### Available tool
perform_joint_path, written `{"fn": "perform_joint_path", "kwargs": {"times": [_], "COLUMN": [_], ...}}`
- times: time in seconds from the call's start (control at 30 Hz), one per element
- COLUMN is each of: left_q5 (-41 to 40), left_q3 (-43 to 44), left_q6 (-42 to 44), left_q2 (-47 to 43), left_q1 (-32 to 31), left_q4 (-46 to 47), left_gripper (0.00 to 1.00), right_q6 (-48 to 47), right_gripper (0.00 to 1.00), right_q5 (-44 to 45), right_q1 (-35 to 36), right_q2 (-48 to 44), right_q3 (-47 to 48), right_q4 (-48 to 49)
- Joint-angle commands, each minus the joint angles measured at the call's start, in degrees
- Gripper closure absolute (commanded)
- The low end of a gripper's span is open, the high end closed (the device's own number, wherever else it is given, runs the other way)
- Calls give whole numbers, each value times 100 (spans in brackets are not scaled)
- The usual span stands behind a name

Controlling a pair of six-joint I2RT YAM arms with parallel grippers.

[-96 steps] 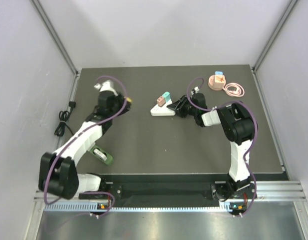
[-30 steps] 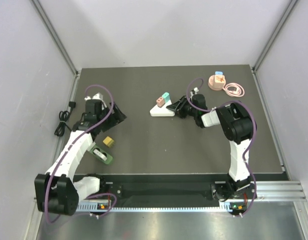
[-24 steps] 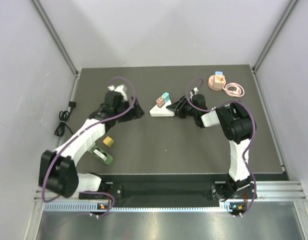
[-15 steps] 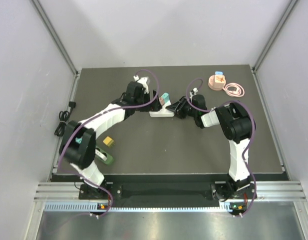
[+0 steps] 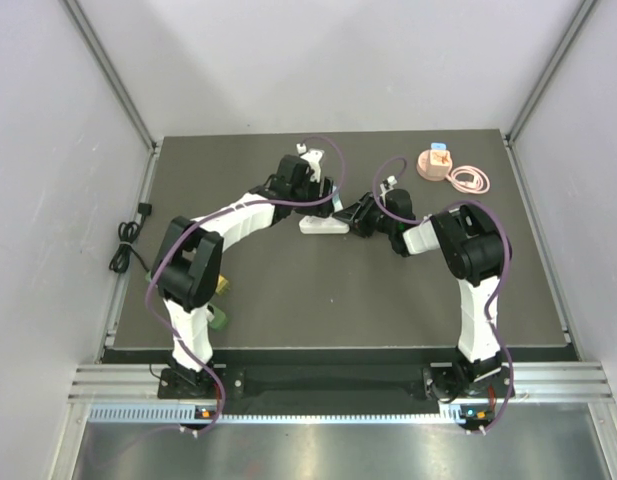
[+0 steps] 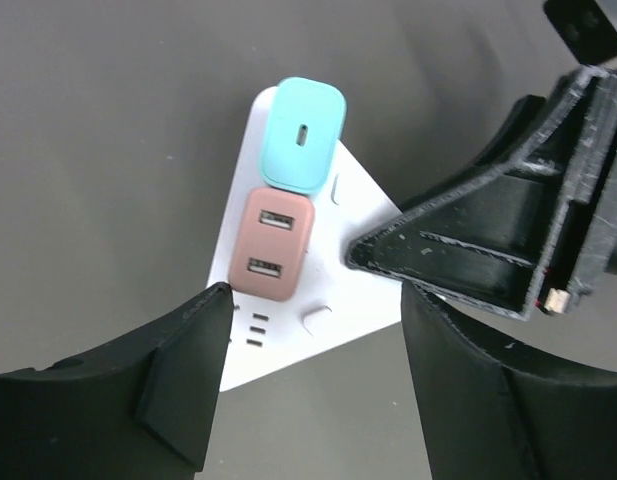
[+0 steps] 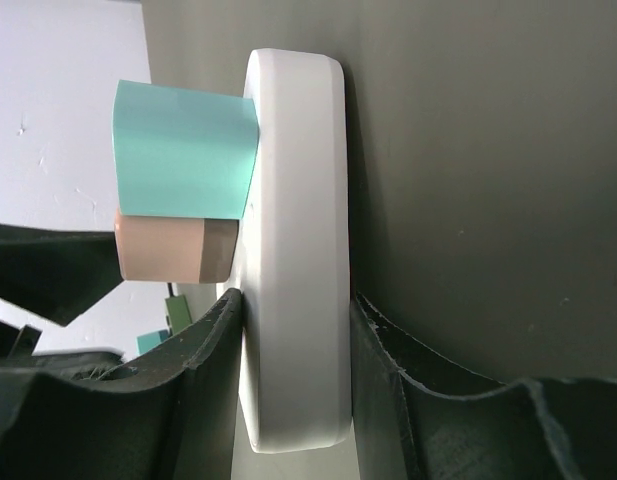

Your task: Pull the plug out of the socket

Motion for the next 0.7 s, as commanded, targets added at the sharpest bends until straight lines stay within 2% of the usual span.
{"fn": "perform_joint_path", "kwargs": {"times": [0.0, 0.13, 0.33, 0.47, 0.57, 0.67], "left_q5": [-40, -119, -235, -181, -208, -155], "left_q3": [224, 363, 504, 619, 681, 707], "left_q6": [178, 178, 178, 152, 82, 47], "left_q2": [208, 349, 455, 595, 683, 736], "left_q1": [-2, -1, -2, -10, -1, 7], "left_q4": [208, 200, 287, 314, 305, 305], "left_gripper": [28, 31, 29, 50, 53, 66], "right_q6": [-256, -247, -247, -247, -238, -229], "right_gripper": [100, 100, 100, 100, 100, 100], "right_q5": [32, 32, 32, 32, 32, 23], "right_q1": [17, 17, 17, 8, 17, 17], "right_q2": [280, 280, 272, 272, 289, 280], "right_q3": [-112, -112, -112, -112, -112, -112], "right_q4": [-502, -493, -502, -485, -493, -502]}}
